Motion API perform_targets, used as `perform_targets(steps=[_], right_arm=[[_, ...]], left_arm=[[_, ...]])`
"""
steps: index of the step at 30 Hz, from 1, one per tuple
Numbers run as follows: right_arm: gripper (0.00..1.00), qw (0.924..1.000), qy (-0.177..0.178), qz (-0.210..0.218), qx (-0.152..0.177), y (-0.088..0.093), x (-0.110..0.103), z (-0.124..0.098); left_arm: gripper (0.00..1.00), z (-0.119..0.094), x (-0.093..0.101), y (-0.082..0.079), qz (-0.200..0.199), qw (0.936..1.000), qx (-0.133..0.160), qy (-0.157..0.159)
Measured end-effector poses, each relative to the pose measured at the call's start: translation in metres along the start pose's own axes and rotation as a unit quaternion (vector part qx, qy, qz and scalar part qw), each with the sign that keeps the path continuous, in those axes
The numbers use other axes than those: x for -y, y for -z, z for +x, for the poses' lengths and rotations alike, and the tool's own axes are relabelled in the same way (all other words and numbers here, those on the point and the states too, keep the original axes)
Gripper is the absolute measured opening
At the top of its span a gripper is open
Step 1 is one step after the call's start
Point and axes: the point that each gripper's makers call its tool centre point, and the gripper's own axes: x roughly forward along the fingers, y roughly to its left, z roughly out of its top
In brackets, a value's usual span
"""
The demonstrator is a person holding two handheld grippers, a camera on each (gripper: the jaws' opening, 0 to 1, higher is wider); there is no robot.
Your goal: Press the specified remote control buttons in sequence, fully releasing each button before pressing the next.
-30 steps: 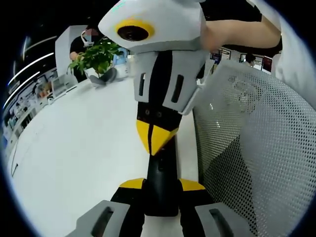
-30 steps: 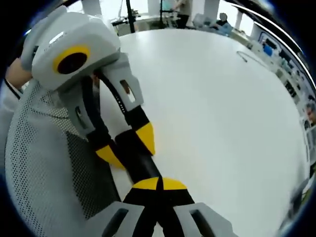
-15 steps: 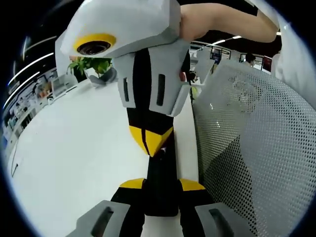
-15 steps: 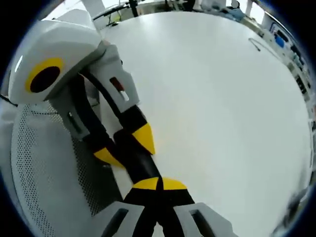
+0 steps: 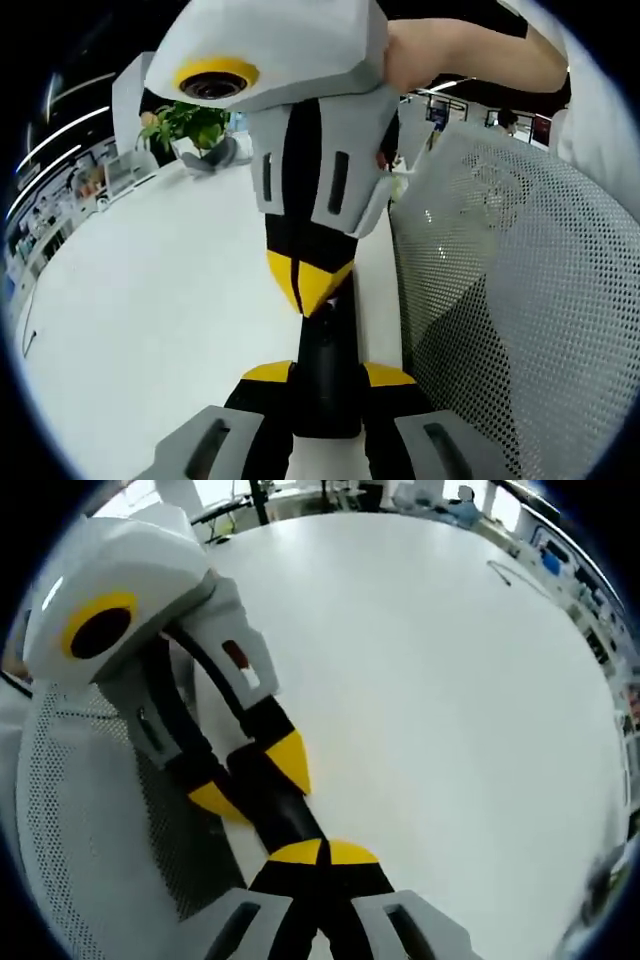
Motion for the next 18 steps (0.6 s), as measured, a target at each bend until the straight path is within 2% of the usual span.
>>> perform_targets(steps=[2, 5, 9, 12, 14, 18], right_arm=[[0.0, 0.9991, 0.007, -0.035, 0.022, -0.001, 0.0, -0.001], [0.0, 0.9987, 0.009, -0.005, 0.049, 0.002, -0.001, -0.004], [0.0, 0.998, 0.0, -0.002, 0.064, 0.005, -0.01, -0.01], [0.0, 0.9972, -0.01, -0.02, 0.072, 0.002, -0.02, -0.012], [0.0, 0.9966, -0.007, -0.035, 0.074, 0.0, -0.021, -0.011], [0.0, 0.9967, -0.008, -0.038, 0.071, -0.005, -0.02, -0.007]], left_arm=[[0.25, 0.0, 0.0, 0.0, 0.0, 1.0, 0.0, 0.0], [0.25, 0.0, 0.0, 0.0, 0.0, 1.0, 0.001, 0.0], [0.25, 0.0, 0.0, 0.0, 0.0, 1.0, 0.001, 0.0], [0.25, 0.0, 0.0, 0.0, 0.0, 1.0, 0.001, 0.001], [0.25, 0.0, 0.0, 0.0, 0.0, 1.0, 0.001, 0.001], [0.25, 0.0, 0.0, 0.0, -0.001, 1.0, 0.001, 0.0]])
